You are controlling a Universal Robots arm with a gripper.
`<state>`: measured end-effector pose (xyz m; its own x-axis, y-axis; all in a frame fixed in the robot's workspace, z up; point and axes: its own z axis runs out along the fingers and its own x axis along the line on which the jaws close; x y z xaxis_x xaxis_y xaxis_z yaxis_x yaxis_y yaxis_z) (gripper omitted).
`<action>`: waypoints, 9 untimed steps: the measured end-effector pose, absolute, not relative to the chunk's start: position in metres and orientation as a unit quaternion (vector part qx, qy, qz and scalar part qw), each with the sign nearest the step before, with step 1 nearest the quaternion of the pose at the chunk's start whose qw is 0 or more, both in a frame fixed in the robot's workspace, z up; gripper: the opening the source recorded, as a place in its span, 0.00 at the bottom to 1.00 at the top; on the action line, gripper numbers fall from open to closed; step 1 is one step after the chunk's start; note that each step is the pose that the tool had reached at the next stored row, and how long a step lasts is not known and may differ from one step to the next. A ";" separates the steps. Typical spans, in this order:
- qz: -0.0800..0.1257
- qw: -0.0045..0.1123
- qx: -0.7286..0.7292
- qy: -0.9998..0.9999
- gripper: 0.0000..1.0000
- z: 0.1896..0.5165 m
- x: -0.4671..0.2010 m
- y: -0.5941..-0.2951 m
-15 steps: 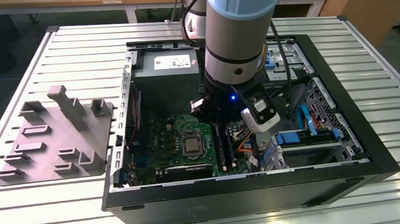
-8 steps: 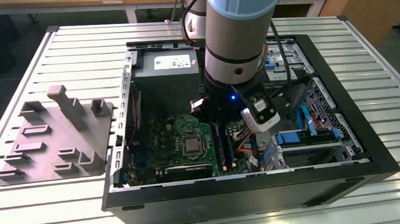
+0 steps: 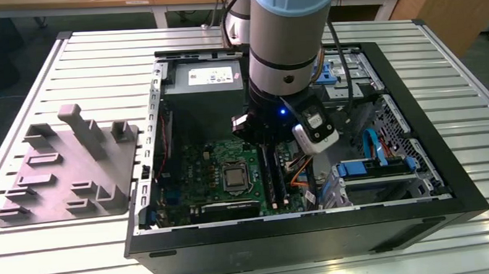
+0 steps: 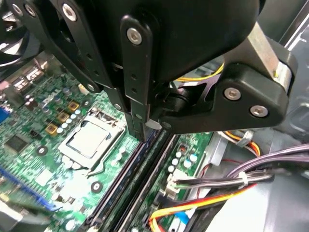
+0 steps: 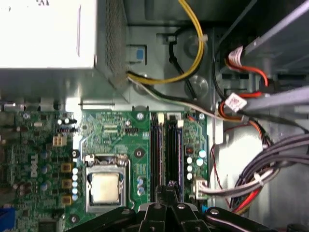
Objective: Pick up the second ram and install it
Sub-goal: 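Press down the second ram until it locks into place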
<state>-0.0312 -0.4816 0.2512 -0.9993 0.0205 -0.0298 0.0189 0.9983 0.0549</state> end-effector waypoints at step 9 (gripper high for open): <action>0.027 0.015 0.010 0.999 0.10 0.250 -0.031 -0.465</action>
